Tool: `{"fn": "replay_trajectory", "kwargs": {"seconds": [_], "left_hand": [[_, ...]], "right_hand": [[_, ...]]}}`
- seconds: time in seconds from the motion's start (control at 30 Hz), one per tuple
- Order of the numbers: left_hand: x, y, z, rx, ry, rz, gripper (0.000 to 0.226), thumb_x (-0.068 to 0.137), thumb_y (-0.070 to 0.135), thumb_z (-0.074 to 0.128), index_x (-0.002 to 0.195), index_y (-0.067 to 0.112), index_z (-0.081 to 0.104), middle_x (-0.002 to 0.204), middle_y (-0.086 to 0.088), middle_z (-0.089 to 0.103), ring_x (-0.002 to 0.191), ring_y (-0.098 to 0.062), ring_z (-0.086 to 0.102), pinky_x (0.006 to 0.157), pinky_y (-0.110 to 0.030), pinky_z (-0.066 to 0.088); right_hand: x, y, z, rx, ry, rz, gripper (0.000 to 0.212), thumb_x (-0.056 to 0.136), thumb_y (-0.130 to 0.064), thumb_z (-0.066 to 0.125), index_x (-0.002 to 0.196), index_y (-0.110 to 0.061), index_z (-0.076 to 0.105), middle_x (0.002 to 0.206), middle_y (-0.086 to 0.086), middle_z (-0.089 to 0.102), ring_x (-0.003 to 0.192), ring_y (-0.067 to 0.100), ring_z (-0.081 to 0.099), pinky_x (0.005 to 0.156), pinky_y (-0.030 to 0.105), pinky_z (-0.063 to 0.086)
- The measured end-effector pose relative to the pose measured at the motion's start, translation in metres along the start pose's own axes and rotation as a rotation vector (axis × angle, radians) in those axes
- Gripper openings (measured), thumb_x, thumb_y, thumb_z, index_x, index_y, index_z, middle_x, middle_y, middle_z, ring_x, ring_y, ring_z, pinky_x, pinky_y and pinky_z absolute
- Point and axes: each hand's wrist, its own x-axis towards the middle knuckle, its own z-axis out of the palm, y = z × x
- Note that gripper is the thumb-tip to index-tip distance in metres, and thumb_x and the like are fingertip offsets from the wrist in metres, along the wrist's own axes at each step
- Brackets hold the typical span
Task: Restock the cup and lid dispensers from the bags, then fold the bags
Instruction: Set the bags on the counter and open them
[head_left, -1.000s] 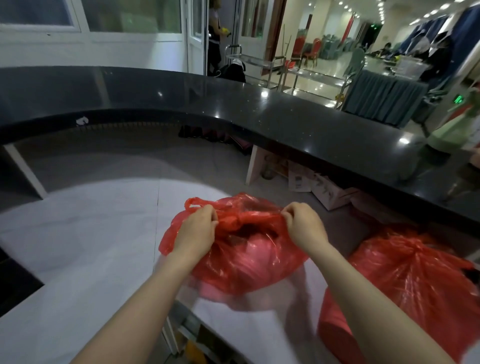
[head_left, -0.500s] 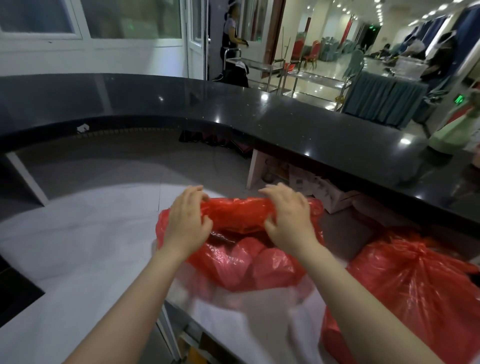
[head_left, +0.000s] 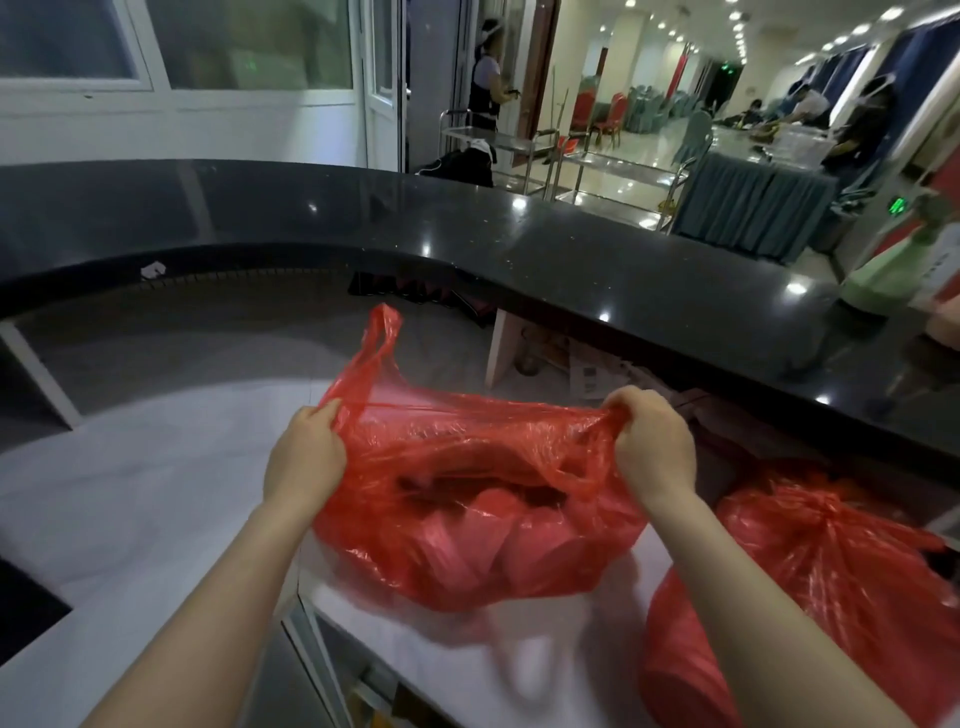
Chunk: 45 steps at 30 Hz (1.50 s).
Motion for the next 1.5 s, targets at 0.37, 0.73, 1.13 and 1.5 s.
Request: {"fn": "replay_trajectory", "kwargs": {"seconds": [0.37,0.73,1.13,1.5], "left_hand": [[-0.027,0.030,-0.004,0.199,0.057,0.518,0.072,0.067,0.008,0.078,0.133,0.017,0.053,0.154,-0.019,0.024,0.142,-0.039,0.022,0.112,-0.054,0.017],[-0.008,-0.002,0.032,0.222,-0.641,0.449,0.086,0.077,0.072,0.052,0.148,0.032,0.026,0.151,-0.002,0.034,0.138,-0.025,0.033,0.111,-0.037,0.030],[0.029,-0.006,0.043,-0.212,-0.358,0.104,0.067,0.078,0.047,0.071,0.130,0.011,0.049,0.132,-0.007,0.055,0.119,-0.023,0.052,0.090,-0.026,0.037],[-0.015,0.002,0.009,0.287,-0.300,0.663,0.072,0.070,0.044,0.078,0.135,0.031,0.050,0.131,0.006,0.059,0.109,-0.020,0.063,0.077,-0.034,0.054]], "right_hand": [[-0.022,-0.071,0.002,0.118,-0.072,-0.659,0.030,0.084,-0.023,0.061,0.113,-0.018,0.065,0.111,-0.002,0.067,0.105,0.015,0.058,0.092,0.027,0.044],[-0.032,-0.039,0.007,-0.282,-0.509,-0.655,0.021,0.069,-0.025,0.055,0.087,-0.021,0.066,0.090,-0.002,0.063,0.088,0.025,0.058,0.083,0.034,0.043],[-0.069,0.028,-0.007,-0.307,-0.726,-0.263,0.061,0.095,-0.061,0.027,0.098,-0.022,0.074,0.153,-0.011,0.034,0.145,0.008,0.013,0.116,0.052,-0.010],[-0.088,0.034,0.004,-0.358,0.079,-0.660,0.013,0.071,-0.030,0.064,0.081,-0.022,0.065,0.091,-0.004,0.063,0.094,0.021,0.054,0.083,0.037,0.036]]}}
